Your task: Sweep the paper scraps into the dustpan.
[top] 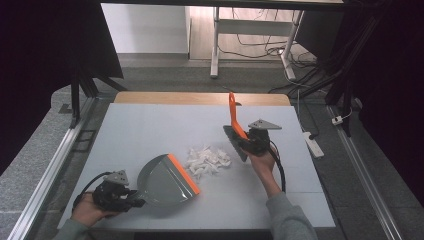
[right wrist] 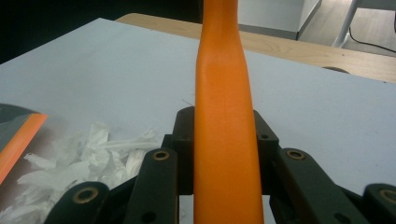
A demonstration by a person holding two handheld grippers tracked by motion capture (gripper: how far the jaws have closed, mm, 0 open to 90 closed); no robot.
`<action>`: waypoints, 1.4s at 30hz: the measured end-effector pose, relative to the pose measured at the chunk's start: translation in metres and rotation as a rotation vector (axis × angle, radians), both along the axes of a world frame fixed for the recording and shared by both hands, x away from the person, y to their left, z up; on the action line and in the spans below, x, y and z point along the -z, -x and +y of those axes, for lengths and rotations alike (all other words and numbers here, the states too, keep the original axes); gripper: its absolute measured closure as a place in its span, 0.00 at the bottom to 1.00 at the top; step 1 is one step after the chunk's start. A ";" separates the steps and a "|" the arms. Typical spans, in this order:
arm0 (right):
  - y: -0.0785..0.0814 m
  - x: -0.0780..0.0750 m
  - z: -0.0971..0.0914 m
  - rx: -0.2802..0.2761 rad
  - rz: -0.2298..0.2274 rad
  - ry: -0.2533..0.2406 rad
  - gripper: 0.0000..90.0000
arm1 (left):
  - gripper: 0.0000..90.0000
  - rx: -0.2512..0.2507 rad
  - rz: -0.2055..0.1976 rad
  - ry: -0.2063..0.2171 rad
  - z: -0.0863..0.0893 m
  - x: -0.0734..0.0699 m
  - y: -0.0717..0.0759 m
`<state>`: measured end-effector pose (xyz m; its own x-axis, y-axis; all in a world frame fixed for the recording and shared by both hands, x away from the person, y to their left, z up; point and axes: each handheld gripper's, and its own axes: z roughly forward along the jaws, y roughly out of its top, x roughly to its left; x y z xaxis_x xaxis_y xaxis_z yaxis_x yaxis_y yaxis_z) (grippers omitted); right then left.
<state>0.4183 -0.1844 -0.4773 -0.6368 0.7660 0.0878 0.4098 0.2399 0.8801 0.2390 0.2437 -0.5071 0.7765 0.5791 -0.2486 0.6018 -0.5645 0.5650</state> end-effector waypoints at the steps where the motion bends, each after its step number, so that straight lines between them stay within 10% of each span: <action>1: 0.000 0.000 0.000 0.000 0.000 0.000 0.78 | 0.68 0.001 0.000 0.001 0.000 0.000 0.000; 42: -0.011 0.022 0.041 -0.049 0.055 0.072 0.78 | 0.68 0.023 0.041 -0.021 -0.012 0.010 -0.005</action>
